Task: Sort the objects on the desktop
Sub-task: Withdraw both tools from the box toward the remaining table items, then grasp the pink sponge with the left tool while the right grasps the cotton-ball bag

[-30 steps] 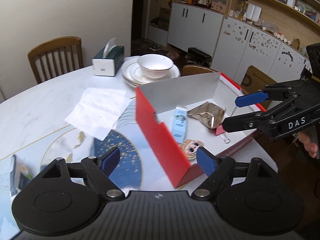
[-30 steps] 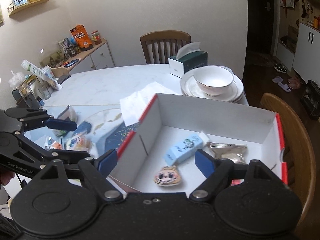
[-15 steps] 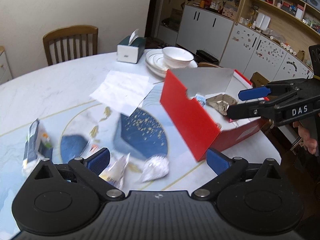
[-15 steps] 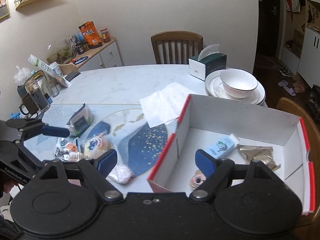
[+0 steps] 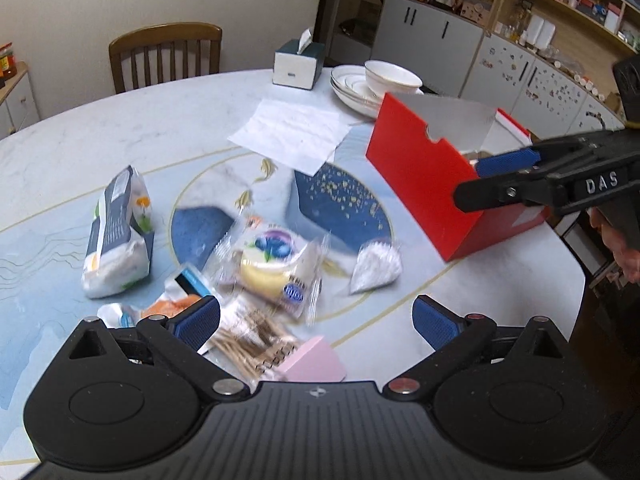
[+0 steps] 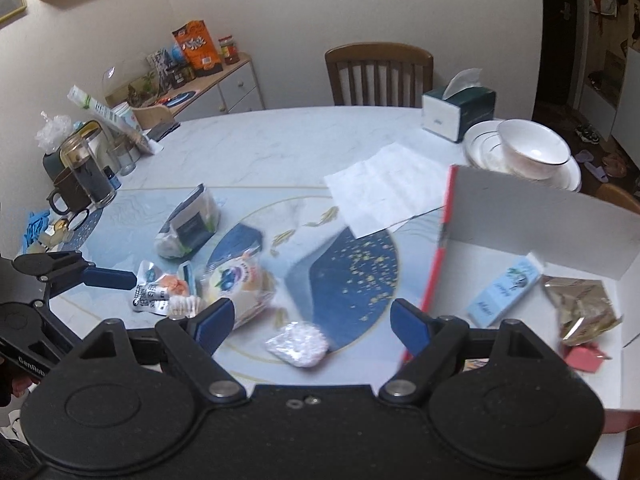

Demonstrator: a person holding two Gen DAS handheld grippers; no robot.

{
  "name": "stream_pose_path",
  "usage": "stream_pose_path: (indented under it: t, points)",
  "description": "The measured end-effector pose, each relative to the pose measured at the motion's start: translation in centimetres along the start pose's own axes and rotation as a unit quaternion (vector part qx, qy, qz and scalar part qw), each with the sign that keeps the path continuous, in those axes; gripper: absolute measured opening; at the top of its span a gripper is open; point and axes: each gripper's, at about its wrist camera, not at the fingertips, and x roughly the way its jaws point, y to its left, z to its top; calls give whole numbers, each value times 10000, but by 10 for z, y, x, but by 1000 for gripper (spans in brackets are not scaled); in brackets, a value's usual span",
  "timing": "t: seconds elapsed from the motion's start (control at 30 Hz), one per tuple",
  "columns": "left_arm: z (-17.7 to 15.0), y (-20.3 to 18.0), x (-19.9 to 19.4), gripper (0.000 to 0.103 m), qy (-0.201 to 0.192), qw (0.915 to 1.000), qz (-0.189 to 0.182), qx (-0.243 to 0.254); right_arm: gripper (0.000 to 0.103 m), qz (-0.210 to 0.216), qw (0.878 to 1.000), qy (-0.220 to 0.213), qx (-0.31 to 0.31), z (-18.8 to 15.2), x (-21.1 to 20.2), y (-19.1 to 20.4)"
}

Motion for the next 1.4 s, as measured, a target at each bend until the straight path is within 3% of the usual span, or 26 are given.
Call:
stream_pose_path:
  t: [0.33, 0.8, 1.2, 1.4]
  points:
    - [-25, 7, 15, 103, 164, 9997, -99, 173, 85, -42, 9995, 298, -66, -10, 35, 23]
    - [-50, -19, 29, 103, 223, 9942, 29, 1049, 84, -125, 9978, 597, -277, -18, 71, 37]
    - [-54, -30, 34, 102, 54, 9869, 136, 1604, 80, -625, 9961, 549, 299, -32, 93, 33]
    - [-55, -30, 37, 87, 82, 9851, 124, 1711, 78, -718, 9946, 629, 406, -34, 99, 28]
